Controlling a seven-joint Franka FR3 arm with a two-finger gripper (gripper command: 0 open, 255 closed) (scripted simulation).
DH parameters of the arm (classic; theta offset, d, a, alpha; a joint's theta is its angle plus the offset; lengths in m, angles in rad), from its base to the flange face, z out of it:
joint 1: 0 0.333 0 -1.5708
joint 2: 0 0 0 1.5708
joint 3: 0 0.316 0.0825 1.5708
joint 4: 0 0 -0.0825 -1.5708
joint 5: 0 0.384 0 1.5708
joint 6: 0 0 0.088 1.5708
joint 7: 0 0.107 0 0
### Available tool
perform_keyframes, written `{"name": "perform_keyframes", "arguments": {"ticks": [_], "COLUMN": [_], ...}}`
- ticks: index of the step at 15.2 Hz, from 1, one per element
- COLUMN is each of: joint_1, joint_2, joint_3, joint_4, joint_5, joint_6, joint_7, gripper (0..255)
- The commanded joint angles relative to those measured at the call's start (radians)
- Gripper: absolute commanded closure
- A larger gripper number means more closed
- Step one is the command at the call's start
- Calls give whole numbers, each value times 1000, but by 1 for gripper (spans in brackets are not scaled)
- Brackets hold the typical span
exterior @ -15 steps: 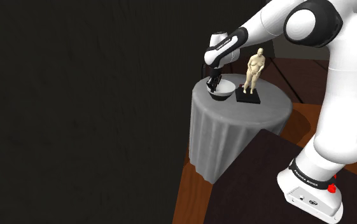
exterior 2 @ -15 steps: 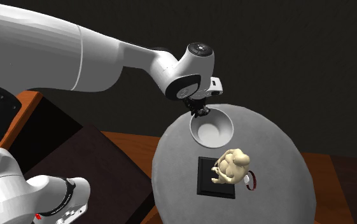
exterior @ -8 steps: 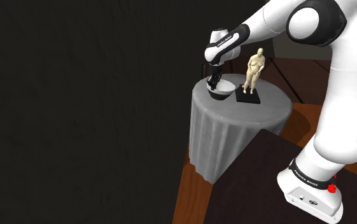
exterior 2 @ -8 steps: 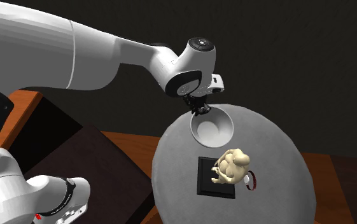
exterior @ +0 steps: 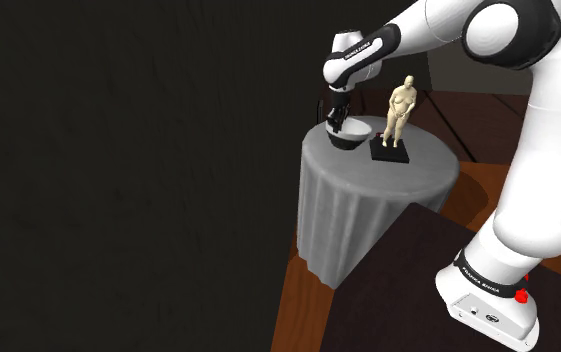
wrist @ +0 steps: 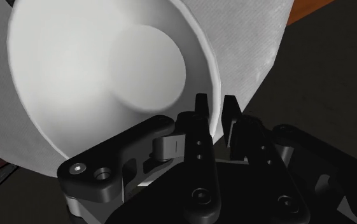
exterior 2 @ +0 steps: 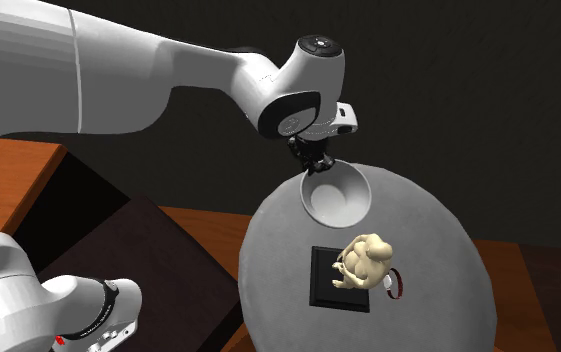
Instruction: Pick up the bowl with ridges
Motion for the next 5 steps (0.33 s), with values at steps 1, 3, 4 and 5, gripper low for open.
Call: {"name": "perform_keyframes", "arguments": {"ticks": [1, 3, 4, 5], "joint_1": [2, 3, 3, 3], "joint_2": [-13, -24, -25, -25], "joint_3": [-1, -2, -2, -2], "joint_4": [13, 25, 26, 26], "joint_5": [-3, -6, -6, -6], "joint_6": [-25, -49, -51, -51], "joint_7": [2, 3, 3, 3], "gripper": [255, 255, 255, 255]}}
